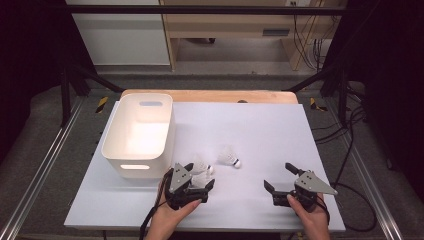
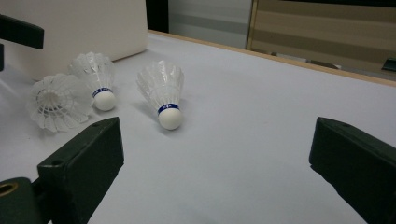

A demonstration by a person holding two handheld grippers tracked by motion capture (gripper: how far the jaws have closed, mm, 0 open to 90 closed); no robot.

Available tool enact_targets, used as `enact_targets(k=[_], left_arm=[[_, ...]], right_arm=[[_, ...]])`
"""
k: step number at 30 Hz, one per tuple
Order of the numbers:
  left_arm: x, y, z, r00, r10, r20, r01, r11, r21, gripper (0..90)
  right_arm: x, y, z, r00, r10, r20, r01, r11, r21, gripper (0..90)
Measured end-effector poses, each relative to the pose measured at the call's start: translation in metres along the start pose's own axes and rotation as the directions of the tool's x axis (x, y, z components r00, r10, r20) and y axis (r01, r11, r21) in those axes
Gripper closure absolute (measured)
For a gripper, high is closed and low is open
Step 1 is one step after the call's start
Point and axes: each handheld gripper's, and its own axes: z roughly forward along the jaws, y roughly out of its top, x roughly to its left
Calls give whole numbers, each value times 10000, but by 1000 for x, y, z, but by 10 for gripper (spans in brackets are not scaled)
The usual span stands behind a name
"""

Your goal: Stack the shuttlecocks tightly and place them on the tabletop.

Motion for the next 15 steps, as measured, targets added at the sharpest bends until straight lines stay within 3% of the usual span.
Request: enact_targets(k=[7, 15], left_arm=[[8, -6, -14, 9996, -224, 170, 232, 9987, -462, 93], [11, -17, -31, 9991, -314, 293, 333, 9973, -662, 86]], right_arm=[[1, -1, 1, 10000, -5, 51, 4, 9999, 172, 35], [1, -1, 4, 10000, 49, 0, -49, 9994, 328, 31]])
